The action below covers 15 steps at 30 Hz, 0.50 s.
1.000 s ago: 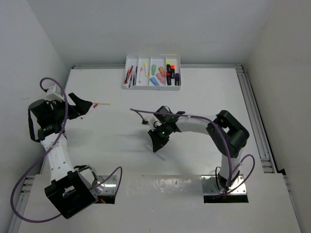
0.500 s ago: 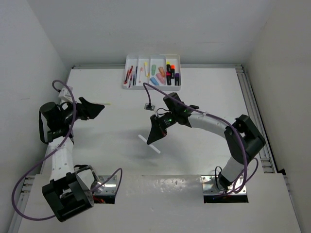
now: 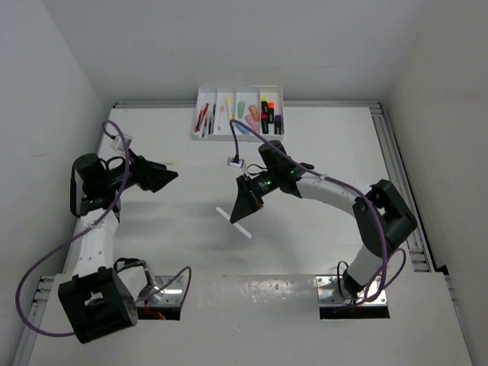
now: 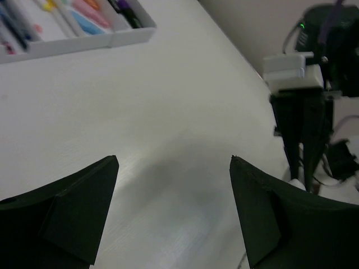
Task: Sort the stationery into containers
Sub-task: Pass the stationery from the right arm to the left
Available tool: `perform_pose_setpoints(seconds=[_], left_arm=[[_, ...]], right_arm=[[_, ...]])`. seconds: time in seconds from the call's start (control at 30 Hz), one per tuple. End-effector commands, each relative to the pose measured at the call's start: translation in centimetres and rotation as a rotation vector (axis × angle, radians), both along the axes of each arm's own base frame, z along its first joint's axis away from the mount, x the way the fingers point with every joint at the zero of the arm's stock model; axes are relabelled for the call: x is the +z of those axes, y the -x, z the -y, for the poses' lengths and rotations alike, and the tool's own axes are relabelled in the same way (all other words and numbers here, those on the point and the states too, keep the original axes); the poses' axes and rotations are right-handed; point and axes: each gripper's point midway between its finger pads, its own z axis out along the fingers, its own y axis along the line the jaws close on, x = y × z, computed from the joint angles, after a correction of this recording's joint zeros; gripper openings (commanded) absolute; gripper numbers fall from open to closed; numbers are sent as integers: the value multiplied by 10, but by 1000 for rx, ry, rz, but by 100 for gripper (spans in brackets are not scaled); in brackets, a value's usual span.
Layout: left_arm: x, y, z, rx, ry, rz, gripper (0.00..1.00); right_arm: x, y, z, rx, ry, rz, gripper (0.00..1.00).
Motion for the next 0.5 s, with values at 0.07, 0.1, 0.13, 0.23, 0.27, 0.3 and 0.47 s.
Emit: perform_pose_setpoints(seconds=[0.07,0.1,0.13,0.23,0.27,0.3,0.47], left_arm=[[1,41,39,-443,-48,136,82],[14,37,39,-459,-98,190,80],[-3,49,49,-520,-117,174,78],[-16,58,64,-659,-233,220,72],[-18,64,72,-702,-251,237,69],[-17,68,75,-717,-261,276,68],[-14,87,95,-782,-301,344,69]], right_arm=[[31,0,1,51,-78,71,0],[29,3,4,66,-62,79,0],[27,5,5,73,-51,89,0],[22,14,10,110,-15,95,0],[21,17,11,119,-4,88,0],[18,20,13,126,8,79,0],[12,26,18,122,30,74,0]])
